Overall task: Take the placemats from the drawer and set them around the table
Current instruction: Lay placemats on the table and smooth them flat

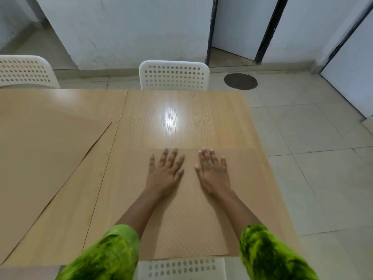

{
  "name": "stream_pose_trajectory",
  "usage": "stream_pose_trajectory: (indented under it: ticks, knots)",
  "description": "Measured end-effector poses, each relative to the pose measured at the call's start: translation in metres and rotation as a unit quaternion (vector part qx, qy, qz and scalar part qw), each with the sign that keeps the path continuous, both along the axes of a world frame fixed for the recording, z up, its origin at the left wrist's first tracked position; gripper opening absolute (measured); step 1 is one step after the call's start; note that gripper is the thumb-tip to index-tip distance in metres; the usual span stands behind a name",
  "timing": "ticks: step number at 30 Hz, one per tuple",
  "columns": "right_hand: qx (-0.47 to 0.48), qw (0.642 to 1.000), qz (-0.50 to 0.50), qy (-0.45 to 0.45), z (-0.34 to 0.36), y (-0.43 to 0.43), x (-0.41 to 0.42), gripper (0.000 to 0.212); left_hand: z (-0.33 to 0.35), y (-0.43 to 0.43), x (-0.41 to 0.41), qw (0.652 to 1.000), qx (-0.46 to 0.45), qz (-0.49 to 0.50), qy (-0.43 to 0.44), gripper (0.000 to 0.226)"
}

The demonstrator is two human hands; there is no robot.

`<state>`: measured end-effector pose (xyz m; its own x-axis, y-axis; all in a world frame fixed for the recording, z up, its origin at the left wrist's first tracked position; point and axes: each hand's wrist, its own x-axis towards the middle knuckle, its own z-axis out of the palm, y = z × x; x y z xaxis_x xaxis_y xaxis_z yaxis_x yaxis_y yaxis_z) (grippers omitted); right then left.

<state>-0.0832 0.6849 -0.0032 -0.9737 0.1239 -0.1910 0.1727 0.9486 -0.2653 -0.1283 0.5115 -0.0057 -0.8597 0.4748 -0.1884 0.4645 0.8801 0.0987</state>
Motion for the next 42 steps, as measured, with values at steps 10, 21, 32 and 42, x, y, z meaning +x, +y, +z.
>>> stream_pose_trajectory:
  ticks: [10, 21, 32, 42]
  knots:
    - [0.042, 0.989, -0.14, -0.031, 0.001, 0.081, 0.017, 0.06, 0.005, -0.065, -0.01, 0.996, 0.014, 0.086, 0.009, 0.074]
    - [0.012, 1.0, -0.02, 0.004, 0.001, -0.054, 0.119, 0.063, -0.01, -0.03, 0.128, 0.998, 0.032, 0.036, 0.041, 0.06]
    - [0.035, 0.992, -0.12, 0.001, -0.008, 0.035, 0.141, 0.078, 0.003, -0.092, 0.103, 0.99, 0.045, 0.129, 0.037, 0.068]
    - [0.044, 0.989, -0.141, -0.006, -0.002, 0.063, 0.148, 0.076, 0.001, -0.101, 0.097, 0.988, 0.04, 0.147, 0.032, 0.073]
